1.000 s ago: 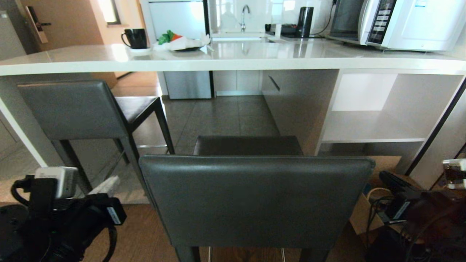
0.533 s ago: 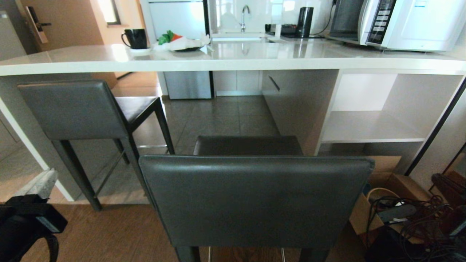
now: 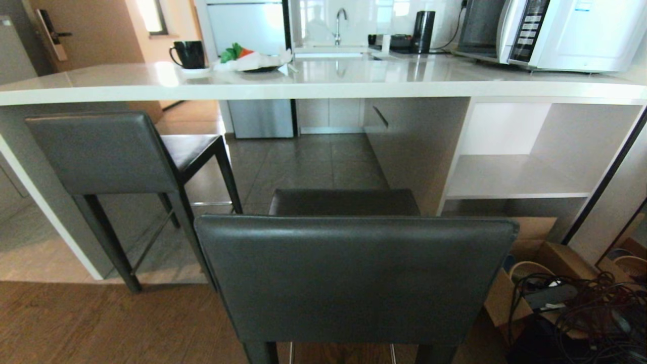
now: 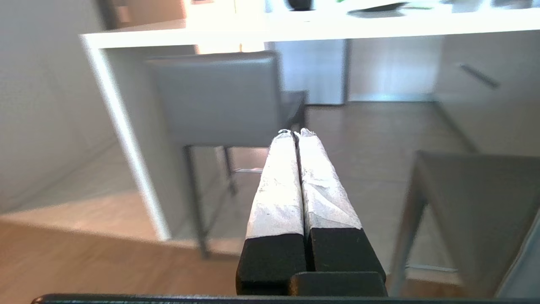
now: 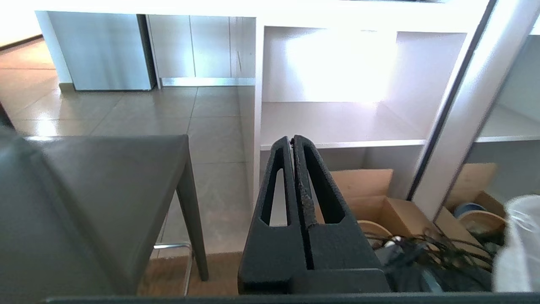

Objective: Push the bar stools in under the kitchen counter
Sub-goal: Pull the gray chair out from under the dining table

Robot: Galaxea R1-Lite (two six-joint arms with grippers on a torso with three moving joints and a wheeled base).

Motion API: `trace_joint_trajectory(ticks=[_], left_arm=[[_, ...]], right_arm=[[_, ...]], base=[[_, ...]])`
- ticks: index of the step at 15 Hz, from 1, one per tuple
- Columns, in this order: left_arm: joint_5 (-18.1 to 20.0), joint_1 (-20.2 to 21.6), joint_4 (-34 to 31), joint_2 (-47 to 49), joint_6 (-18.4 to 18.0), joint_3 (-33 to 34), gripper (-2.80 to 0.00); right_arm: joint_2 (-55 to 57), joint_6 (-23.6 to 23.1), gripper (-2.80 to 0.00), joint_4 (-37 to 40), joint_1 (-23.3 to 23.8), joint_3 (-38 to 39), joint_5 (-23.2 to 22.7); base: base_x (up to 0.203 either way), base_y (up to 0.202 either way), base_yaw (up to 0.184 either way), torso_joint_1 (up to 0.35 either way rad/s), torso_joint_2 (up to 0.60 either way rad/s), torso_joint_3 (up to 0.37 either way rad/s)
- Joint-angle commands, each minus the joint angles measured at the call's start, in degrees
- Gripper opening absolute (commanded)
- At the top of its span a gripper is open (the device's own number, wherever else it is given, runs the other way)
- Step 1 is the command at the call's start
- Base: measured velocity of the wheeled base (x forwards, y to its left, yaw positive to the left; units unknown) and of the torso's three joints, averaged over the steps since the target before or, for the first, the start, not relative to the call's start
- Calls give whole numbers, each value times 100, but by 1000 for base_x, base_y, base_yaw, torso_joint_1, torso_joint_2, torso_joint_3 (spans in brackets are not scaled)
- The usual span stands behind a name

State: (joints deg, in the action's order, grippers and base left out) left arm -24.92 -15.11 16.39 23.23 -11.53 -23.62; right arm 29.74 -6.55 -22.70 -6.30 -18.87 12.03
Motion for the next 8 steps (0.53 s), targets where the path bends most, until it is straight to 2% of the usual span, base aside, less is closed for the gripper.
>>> trace_joint_trajectory(ticks=[1,3,6,8], left_arm=[[-39,198,-908,-676,-113,-659,-280],[-20,585,-1032,-684,-216,-922,-280],[-90,640,-1139,-687,-211,-1005,-280],[-382,641,-1445,-689,-227,-1153,-280]], right_arm=[[-1036,-17,-280,1049,21,-356,8],[-1383,-40,-280,1637,70,-624,103],[-1407,-102,-280,1925,296,-1000,181],[-1418,-105,-280,2289,655,-1357,112]], base=[[0,0,0,0,0,0],[0,0,0,0,0,0],[0,0,0,0,0,0],[0,0,0,0,0,0]])
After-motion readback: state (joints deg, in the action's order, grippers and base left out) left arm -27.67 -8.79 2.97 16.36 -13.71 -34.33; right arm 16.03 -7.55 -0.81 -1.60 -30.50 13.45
